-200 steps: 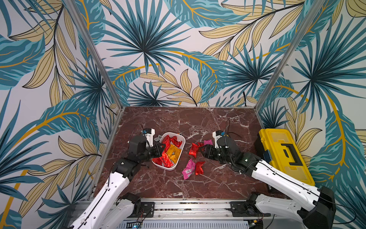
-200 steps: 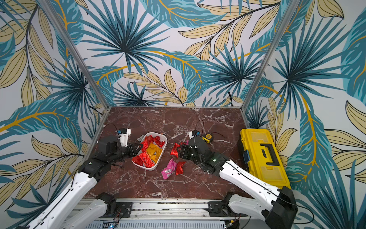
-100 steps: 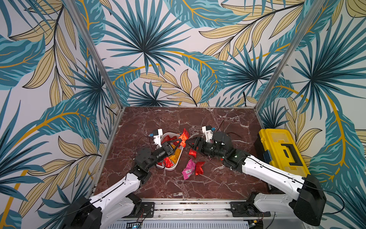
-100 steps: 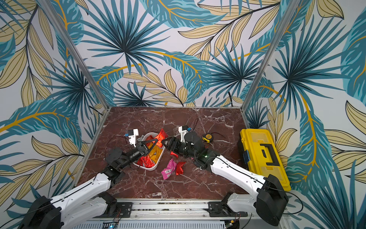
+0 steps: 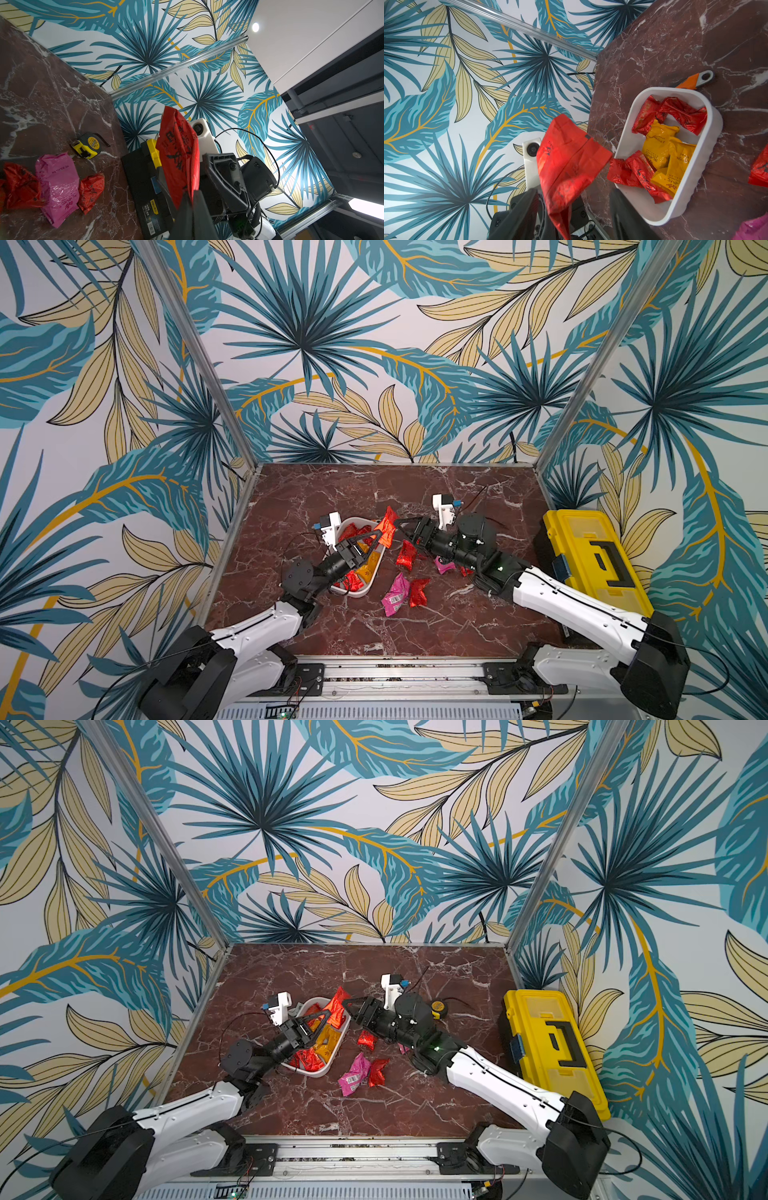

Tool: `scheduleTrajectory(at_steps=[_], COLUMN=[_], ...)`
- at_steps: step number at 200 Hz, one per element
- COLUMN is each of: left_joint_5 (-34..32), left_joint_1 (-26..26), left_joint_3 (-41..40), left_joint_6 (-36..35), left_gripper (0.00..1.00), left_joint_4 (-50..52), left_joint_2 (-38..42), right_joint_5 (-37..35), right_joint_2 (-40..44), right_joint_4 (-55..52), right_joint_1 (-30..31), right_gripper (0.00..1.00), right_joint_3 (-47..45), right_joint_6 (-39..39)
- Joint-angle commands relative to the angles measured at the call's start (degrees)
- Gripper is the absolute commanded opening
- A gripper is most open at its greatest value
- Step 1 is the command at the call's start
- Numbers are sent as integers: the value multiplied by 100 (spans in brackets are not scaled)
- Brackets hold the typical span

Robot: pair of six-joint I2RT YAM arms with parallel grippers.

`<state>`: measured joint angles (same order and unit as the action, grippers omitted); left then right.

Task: Take the tea bags out of the storage box
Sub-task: Pick up the tea bag from the storage box, then place the tea bag at the center of the board.

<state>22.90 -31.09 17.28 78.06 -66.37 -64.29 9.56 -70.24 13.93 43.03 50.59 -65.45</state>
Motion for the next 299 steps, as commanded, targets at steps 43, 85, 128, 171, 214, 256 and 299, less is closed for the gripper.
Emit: scheduleTrajectory(at_steps=[43, 85, 128, 171, 214, 256, 299], left_joint_5=[96, 34, -526, -2058, -3749, -4495, -4448], left_joint_1=[-44, -44, -46, -37, -35, -28, -20], left_joint_3=[-283, -294, -478, -390, -56, 536, 803], left_joint_6=[-91, -174, -684, -1160, -1165, -1108, -1405], left_gripper=[0, 3, 55, 67, 67, 67, 67], left_joint_4=[374, 817, 2354, 4977, 7238, 9040, 9393], left_joint_2=[464, 705, 1619, 2924, 3593, 3452, 3383], right_joint_5=[438, 669, 352, -211, -697, -47, -155], right_joint_2=[-428, -598, -44, 808, 1568, 1149, 190], right_joint_4=[812, 1156, -295, -2292, -4492, -4804, -4576], right_joint_1=[-19, -22, -129, -314, -387, -467, -541], right_gripper=[40, 17, 7, 5, 4, 4, 4], right_joint_3=[161, 147, 65, -171, -558, -1043, -955], right_joint_6=[-220, -267, 487, 1349, 1796, 1937, 2545])
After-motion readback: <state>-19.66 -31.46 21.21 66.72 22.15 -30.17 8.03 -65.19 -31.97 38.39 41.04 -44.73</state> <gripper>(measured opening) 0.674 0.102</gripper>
